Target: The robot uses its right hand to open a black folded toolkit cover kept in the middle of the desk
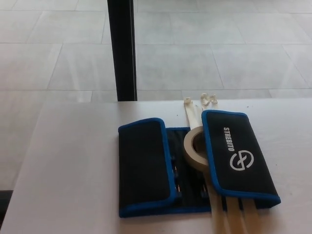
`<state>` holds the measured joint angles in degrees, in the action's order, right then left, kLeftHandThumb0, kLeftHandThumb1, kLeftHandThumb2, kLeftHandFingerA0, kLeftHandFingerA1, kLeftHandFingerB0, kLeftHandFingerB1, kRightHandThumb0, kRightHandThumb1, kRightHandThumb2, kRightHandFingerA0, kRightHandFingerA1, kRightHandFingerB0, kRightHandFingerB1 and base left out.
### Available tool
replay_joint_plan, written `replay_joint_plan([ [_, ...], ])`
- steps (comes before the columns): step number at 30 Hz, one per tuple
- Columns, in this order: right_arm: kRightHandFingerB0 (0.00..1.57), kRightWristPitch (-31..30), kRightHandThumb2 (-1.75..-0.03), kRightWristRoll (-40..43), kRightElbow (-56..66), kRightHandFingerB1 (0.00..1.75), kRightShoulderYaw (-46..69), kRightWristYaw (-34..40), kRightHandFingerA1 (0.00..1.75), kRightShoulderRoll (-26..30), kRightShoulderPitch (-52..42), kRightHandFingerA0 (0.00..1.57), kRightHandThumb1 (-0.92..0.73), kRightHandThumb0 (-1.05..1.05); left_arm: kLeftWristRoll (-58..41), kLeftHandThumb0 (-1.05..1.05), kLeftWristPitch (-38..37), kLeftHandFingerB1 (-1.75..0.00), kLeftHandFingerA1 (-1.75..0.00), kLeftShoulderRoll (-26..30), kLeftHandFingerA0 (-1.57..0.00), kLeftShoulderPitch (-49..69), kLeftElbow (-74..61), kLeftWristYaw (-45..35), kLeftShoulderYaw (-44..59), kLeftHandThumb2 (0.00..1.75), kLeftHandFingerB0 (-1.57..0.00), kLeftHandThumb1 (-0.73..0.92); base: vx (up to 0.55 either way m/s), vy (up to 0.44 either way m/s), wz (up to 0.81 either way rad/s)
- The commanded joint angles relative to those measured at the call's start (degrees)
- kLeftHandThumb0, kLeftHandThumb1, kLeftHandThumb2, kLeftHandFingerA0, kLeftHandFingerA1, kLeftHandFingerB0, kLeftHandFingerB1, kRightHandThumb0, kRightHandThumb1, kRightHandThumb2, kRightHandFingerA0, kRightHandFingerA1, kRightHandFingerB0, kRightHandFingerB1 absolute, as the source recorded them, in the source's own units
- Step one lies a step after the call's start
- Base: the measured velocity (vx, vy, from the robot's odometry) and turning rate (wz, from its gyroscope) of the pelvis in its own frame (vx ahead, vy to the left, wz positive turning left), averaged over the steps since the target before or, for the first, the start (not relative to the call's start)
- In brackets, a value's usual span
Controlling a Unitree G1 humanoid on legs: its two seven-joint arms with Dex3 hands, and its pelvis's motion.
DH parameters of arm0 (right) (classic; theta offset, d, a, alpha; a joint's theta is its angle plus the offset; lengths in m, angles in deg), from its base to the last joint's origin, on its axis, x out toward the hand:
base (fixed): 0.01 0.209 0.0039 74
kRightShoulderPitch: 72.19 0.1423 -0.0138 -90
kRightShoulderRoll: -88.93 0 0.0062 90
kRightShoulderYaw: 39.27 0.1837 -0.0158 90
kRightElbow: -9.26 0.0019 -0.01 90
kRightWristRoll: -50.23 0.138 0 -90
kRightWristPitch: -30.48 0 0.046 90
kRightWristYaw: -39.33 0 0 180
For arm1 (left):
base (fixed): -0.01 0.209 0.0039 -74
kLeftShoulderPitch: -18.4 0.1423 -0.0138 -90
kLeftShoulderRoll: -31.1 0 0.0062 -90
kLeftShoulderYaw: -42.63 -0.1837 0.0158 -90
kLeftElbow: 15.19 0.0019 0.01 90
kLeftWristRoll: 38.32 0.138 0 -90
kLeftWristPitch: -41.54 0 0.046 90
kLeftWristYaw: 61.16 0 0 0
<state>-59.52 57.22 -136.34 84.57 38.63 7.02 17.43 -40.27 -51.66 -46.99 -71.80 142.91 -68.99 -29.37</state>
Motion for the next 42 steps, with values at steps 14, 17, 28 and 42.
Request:
replay_joint_plan([
  [14, 0.08, -3.59, -0.90, 6.27, 50.09, 0.42, -2.50, -3.67, 0.51, 2.32, 10.86, 0.12, -0.57, -0.75, -4.94, -1.01, -0.57, -0.41, -0.57, 3.19, -0.28, -2.93, 5.51, -4.39, 6.64, 0.85, -0.27, 0.81, 0.00, 0.000, 0.01],
  [17, 0.00, -2.03, -1.05, 2.98, 54.96, 0.49, -8.92, -4.50, 0.51, 0.68, 11.75, 0.02, -0.54, -0.34, -4.79, -0.96, -0.10, -0.38, -0.56, 3.26, -0.29, -3.19, 5.85, -4.01, 6.74, 0.72, -0.30, 0.92, 0.00, 0.000, 0.00],
  [28, 0.05, 5.50, -0.96, -22.59, 52.00, 0.23, -32.38, -1.40, 0.12, 3.27, 12.93, 0.00, -0.59, -0.90, -5.31, -1.04, -0.01, -0.43, -0.59, 3.06, -0.30, -3.15, 5.74, -4.67, 7.39, 0.87, -0.28, 0.79, 0.00, 0.000, 0.00],
  [42, 0.09, 6.95, -0.86, -29.03, 47.87, 0.21, -46.74, -0.91, 0.05, 4.22, 12.70, 0.00, -0.55, -0.87, -4.91, -0.95, -0.41, -0.39, -0.56, 3.82, -0.31, -3.21, 5.78, -4.75, 6.92, 0.73, -0.29, 0.92, 0.00, 0.000, 0.00],
])
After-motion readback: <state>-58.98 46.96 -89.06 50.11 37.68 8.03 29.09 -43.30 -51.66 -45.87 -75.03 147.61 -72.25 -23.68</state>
